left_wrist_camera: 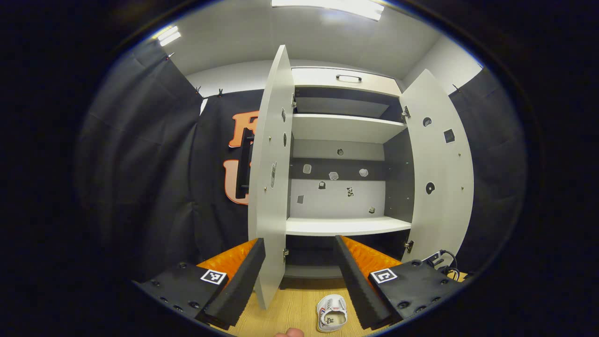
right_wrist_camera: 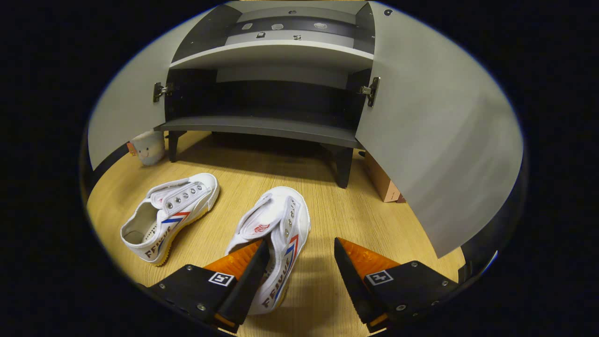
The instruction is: Grab one shoe with the right hand and put it into the shoe cabinet, grab the other shoe with the left hand and put it into the shoe cabinet; then close the right door with the right hand and the left door with the left hand.
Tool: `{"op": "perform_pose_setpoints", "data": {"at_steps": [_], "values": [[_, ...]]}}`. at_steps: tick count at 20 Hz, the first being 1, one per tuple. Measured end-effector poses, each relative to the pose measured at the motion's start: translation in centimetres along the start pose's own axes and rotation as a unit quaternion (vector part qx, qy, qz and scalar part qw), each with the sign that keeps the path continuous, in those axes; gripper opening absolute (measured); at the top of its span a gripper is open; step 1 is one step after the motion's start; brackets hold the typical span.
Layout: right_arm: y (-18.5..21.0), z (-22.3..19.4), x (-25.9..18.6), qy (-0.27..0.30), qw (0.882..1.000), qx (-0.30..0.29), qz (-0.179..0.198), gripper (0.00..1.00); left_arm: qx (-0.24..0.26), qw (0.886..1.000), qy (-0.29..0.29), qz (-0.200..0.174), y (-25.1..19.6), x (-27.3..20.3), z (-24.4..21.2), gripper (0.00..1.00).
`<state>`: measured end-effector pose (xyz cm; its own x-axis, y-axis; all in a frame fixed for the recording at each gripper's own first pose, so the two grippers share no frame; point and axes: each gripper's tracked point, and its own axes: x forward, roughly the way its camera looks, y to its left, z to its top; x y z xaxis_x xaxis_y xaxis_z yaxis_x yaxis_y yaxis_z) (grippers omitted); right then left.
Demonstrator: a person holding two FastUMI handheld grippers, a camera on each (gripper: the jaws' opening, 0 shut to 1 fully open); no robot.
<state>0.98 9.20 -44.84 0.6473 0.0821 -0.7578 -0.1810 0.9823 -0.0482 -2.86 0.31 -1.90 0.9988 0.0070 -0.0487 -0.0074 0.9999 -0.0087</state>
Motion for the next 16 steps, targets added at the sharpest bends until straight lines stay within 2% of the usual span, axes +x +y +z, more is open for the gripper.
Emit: {"op": "perform_pose_setpoints", "data": {"at_steps": [4, 6, 9, 10, 12, 13, 14, 16], "values": [[0.7, -0.2, 2.0, 0.012, 1.0, 0.003, 0.026, 0.78, -0.001, 1.0, 0.007, 0.006, 0.3, 0.1, -0.5, 0.96], [1.1, -0.1, 2.5, 0.015, 0.999, 0.017, 0.034, 0.69, -0.001, 1.0, 0.01, 0.01, 0.5, 0.1, -0.6, 0.96], [1.3, -0.6, 3.2, 0.02, 0.999, 0.036, 0.028, 0.43, 0.003, 1.0, 0.006, 0.013, 0.6, 0.1, -0.4, 0.94], [1.2, -0.7, 3.4, 0.017, 0.999, 0.036, 0.021, 0.39, 0.005, 1.0, 0.006, 0.015, 0.6, 0.2, -0.3, 0.98], [0.3, -1.0, 3.9, 0.015, 0.999, 0.03, -0.001, 0.24, 0.006, 1.0, 0.006, 0.015, 0.6, 0.3, -0.4, 0.94], [0.1, -0.9, 3.8, 0.011, 0.999, 0.033, 0.001, 0.08, 0.004, 1.0, 0.007, 0.013, 0.5, 0.2, -0.5, 0.94], [0.0, -0.5, 3.5, 0.01, 0.999, 0.041, 0.003, 0.03, 0.002, 1.0, 0.008, 0.012, 0.4, 0.4, -0.6, 0.96], [-0.3, -0.4, 2.7, 0.014, 0.999, 0.05, 0.007, 0.01, -0.001, 1.0, 0.009, 0.008, 0.0, 0.5, -0.8, 0.94]]}}
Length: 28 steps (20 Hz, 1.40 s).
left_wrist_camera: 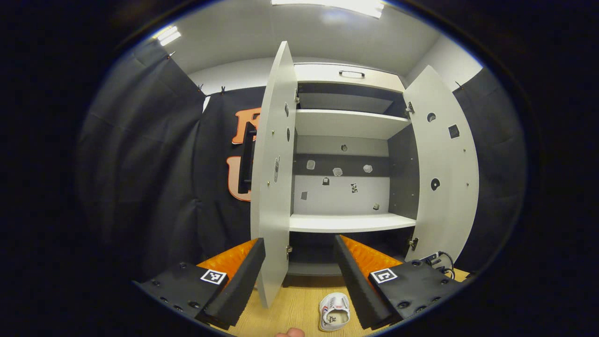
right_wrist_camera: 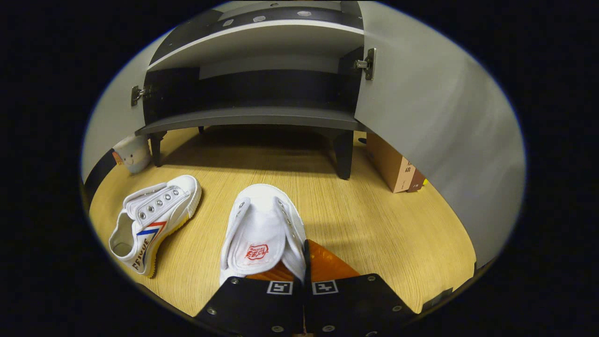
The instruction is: Grab one shoe with the right hand and put it into the shoe cabinet, grab the other shoe with the left hand and put it into the shoe cabinet; then close the right door with the right hand and the left door with the left hand.
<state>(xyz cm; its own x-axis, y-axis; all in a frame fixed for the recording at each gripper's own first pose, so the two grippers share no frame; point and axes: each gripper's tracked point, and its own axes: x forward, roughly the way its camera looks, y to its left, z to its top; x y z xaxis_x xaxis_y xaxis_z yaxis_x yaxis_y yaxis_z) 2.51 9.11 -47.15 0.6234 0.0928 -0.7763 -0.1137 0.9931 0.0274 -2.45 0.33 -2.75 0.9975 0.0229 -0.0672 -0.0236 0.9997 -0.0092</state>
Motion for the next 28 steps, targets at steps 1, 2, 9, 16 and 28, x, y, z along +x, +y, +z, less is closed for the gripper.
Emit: {"op": "perform_pose_setpoints", "data": {"at_steps": [1, 2, 9, 16, 28], "values": [[0.0, 0.3, -0.5, -0.005, 1.0, 0.0, 0.002, 0.01, -0.001, 1.0, -0.001, -0.002, -0.2, 0.0, 0.1, 0.94], [0.1, 0.6, -1.2, -0.014, 1.0, -0.006, 0.006, 0.01, -0.002, 1.0, -0.004, -0.005, -0.3, 0.0, 0.1, 0.96], [2.2, 5.5, -9.4, -0.096, 0.995, 0.021, 0.026, 0.0, -0.009, 1.0, -0.008, -0.018, -0.9, 0.4, -0.1, 0.96], [3.9, 19.5, -21.0, -0.254, 0.966, 0.035, 0.037, 0.0, -0.017, 0.999, -0.007, -0.026, -0.9, 0.4, -0.5, 0.94], [2.5, 42.6, -11.6, -0.259, 0.965, 0.021, -0.046, 0.0, -0.022, 0.998, -0.004, -0.053, -2.0, -0.1, -1.5, 0.96]]}}
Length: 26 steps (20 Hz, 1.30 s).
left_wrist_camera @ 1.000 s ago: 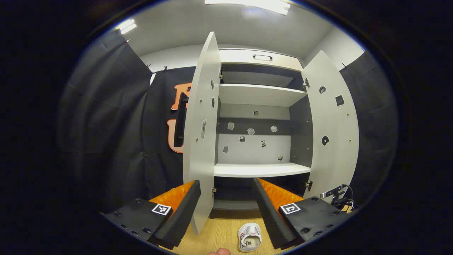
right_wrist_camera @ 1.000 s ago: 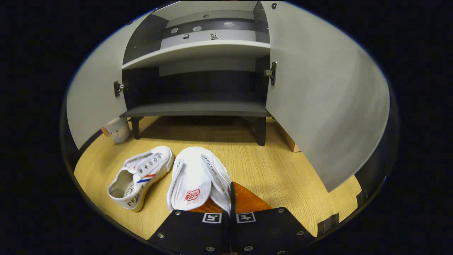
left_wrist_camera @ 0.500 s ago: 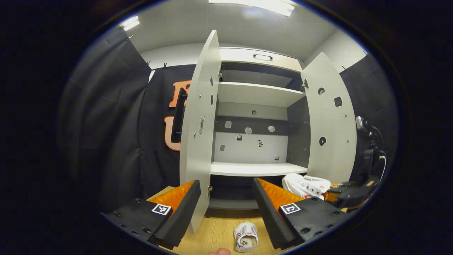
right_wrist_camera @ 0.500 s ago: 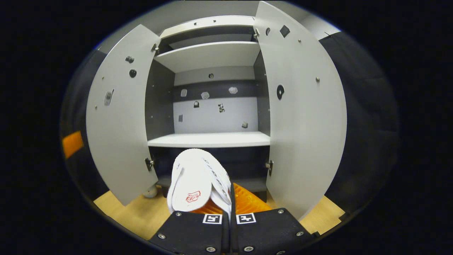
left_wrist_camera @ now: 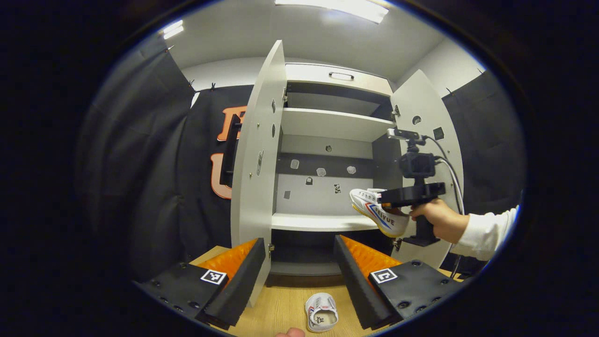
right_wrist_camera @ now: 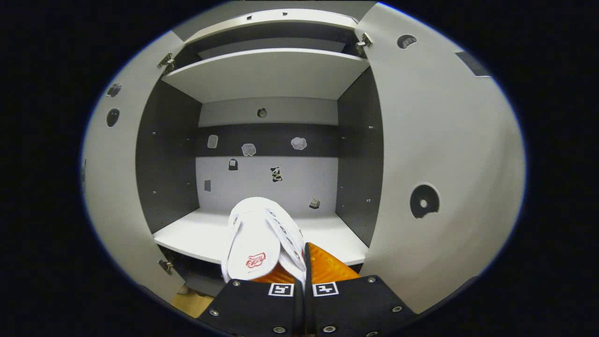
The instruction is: Grab one shoe with the right hand and put it into the shoe cabinet, grab the other shoe with the left hand and put it into the shoe cabinet; then close the right door with the right hand and the left door with the left hand.
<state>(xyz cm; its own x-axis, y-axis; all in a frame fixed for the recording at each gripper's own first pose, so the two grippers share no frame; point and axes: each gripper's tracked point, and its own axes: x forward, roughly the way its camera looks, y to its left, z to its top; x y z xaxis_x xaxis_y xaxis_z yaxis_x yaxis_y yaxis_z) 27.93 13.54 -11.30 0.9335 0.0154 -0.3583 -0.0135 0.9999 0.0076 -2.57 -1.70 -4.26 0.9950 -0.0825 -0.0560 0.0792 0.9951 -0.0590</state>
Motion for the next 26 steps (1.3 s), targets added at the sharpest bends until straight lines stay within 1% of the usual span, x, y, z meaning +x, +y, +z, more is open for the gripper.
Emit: {"op": "perform_pose_setpoints", "data": {"at_steps": [2, 3, 4, 7, 9, 12, 13, 14, 15, 16, 17, 18, 19, 20, 21, 22, 23, 25, 26], "values": [[0.4, -0.3, 4.4, 0.03, 0.999, -0.004, -0.011, 0.0, -0.004, 1.0, 0.006, 0.0, 0.1, -0.2, -0.4, 0.94], [0.7, -0.5, 6.4, 0.047, 0.999, -0.001, -0.013, 0.0, -0.006, 1.0, 0.009, 0.002, 0.3, -0.2, -0.5, 0.96], [0.7, -0.6, 8.1, 0.062, 0.998, 0.0, -0.018, 0.0, -0.009, 1.0, 0.012, 0.004, 0.5, -0.2, -0.8, 0.95], [0.5, -1.3, 11.8, 0.094, 0.995, -0.008, -0.044, 0.01, -0.012, 1.0, 0.017, 0.017, 1.5, -0.1, -1.1, 0.94], [0.9, -2.4, 12.8, 0.119, 0.992, -0.005, -0.042, 0.03, -0.009, 0.999, 0.017, 0.029, 2.6, 0.1, -1.2, 0.96], [1.6, -2.9, 13.6, 0.136, 0.99, 0.015, -0.034, 0.07, -0.006, 0.999, 0.019, 0.04, 3.7, 0.3, -1.4, 0.96], [1.6, -3.1, 13.7, 0.141, 0.989, 0.016, -0.034, 0.14, -0.005, 0.999, 0.018, 0.041, 3.9, 0.3, -1.3, 0.96], [1.4, -3.0, 13.6, 0.141, 0.989, 0.017, -0.034, 0.18, -0.004, 0.999, 0.017, 0.042, 3.9, 0.4, -1.3, 0.96], [1.6, -3.0, 13.3, 0.143, 0.989, 0.017, -0.029, 0.2, -0.003, 0.999, 0.016, 0.042, 4.0, 0.4, -1.3, 0.98], [1.4, -2.8, 13.1, 0.139, 0.99, 0.01, -0.029, 0.21, -0.003, 0.999, 0.017, 0.04, 3.9, 0.5, -1.3, 0.96], [1.4, -2.7, 12.8, 0.137, 0.99, 0.002, -0.025, 0.28, -0.005, 0.999, 0.017, 0.037, 3.7, 0.6, -1.4, 0.98], [1.2, -2.2, 12.3, 0.129, 0.991, -0.011, -0.023, 0.32, -0.006, 0.999, 0.018, 0.035, 3.5, 0.7, -1.5, 0.96], [0.9, -1.7, 11.8, 0.119, 0.992, -0.024, -0.022, 0.44, -0.009, 0.999, 0.018, 0.031, 3.3, 0.9, -1.5, 0.98], [0.9, -1.4, 11.1, 0.115, 0.993, -0.033, -0.015, 0.51, -0.011, 0.999, 0.018, 0.028, 3.1, 1.0, -1.6, 0.96], [0.8, -0.9, 10.5, 0.107, 0.994, -0.037, -0.008, 0.63, -0.013, 0.999, 0.017, 0.025, 2.9, 1.0, -1.6, 0.96], [0.3, -0.1, 9.8, 0.094, 0.995, -0.04, -0.008, 0.68, -0.015, 0.999, 0.017, 0.022, 2.6, 1.2, -1.6, 0.96], [0.3, 0.7, 9.1, 0.082, 0.996, -0.04, 0.0, 0.78, -0.016, 1.0, 0.015, 0.019, 2.4, 1.2, -1.5, 0.96], [0.5, 2.2, 7.1, 0.06, 0.997, -0.038, 0.019, 0.9, -0.015, 1.0, 0.01, 0.014, 1.9, 1.3, -1.2, 0.96], [0.5, 3.0, 5.8, 0.048, 0.998, -0.035, 0.028, 0.92, -0.015, 1.0, 0.008, 0.011, 1.7, 1.4, -1.1, 0.96]]}}
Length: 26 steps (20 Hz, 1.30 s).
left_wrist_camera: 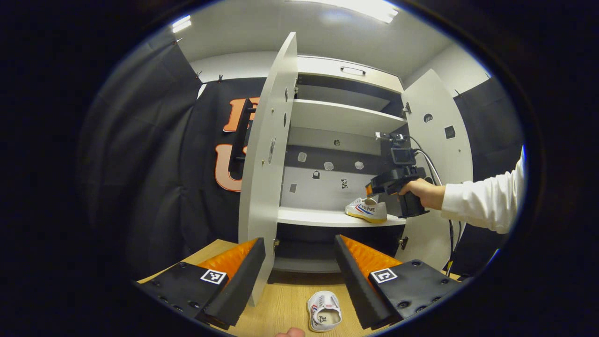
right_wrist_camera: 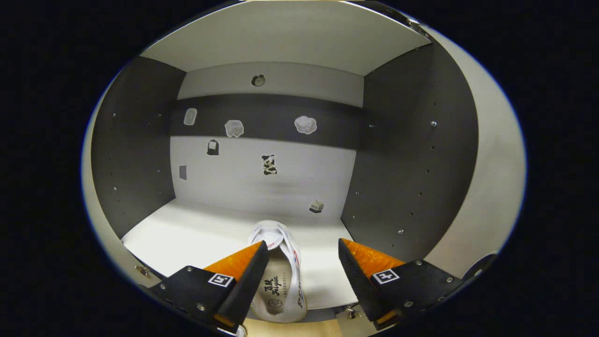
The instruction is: Grab one shoe with the right hand and put it into the shoe cabinet, grab the other shoe with the left hand and put it into the shoe cabinet; then close the right door with the right hand and the left door with the left hand.
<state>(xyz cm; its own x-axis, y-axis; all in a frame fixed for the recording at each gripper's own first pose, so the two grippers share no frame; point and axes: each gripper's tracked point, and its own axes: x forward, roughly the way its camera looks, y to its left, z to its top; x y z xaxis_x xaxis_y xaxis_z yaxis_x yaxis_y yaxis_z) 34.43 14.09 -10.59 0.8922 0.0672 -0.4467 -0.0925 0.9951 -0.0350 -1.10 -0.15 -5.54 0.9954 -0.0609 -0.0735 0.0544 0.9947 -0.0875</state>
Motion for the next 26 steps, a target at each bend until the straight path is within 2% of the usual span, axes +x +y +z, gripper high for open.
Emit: {"op": "perform_pose_setpoints", "data": {"at_steps": [5, 8, 11, 15, 19, 22, 26], "values": [[1.0, 3.4, -7.8, -0.068, 0.996, 0.019, 0.048, 0.94, -0.001, 1.0, -0.002, -0.01, -1.1, 0.4, 0.2, 0.96], [0.9, 3.9, -13.3, -0.114, 0.991, 0.024, 0.06, 0.94, 0.002, 1.0, -0.008, -0.012, -1.7, 0.3, 0.6, 0.96], [1.0, 2.0, -18.0, -0.134, 0.987, 0.041, 0.079, 0.94, -0.003, 1.0, -0.005, -0.018, -2.4, 0.6, 0.7, 0.96], [0.3, -3.1, -22.7, -0.137, 0.986, 0.049, 0.086, 0.94, -0.009, 1.0, -0.014, -0.021, -3.3, 1.2, 1.5, 0.98], [-1.2, -8.1, -24.9, -0.132, 0.988, 0.024, 0.074, 0.94, -0.008, 1.0, -0.007, -0.029, -4.3, 1.2, 1.1, 0.94], [-1.5, -9.8, -27.2, -0.145, 0.987, 0.022, 0.069, 0.94, -0.006, 0.999, -0.002, -0.031, -4.8, 1.5, 0.6, 0.98], [-1.2, -10.7, -29.2, -0.16, 0.983, 0.041, 0.079, 0.94, 0.002, 0.999, 0.01, -0.035, -4.8, 2.0, 0.1, 0.96]]}}
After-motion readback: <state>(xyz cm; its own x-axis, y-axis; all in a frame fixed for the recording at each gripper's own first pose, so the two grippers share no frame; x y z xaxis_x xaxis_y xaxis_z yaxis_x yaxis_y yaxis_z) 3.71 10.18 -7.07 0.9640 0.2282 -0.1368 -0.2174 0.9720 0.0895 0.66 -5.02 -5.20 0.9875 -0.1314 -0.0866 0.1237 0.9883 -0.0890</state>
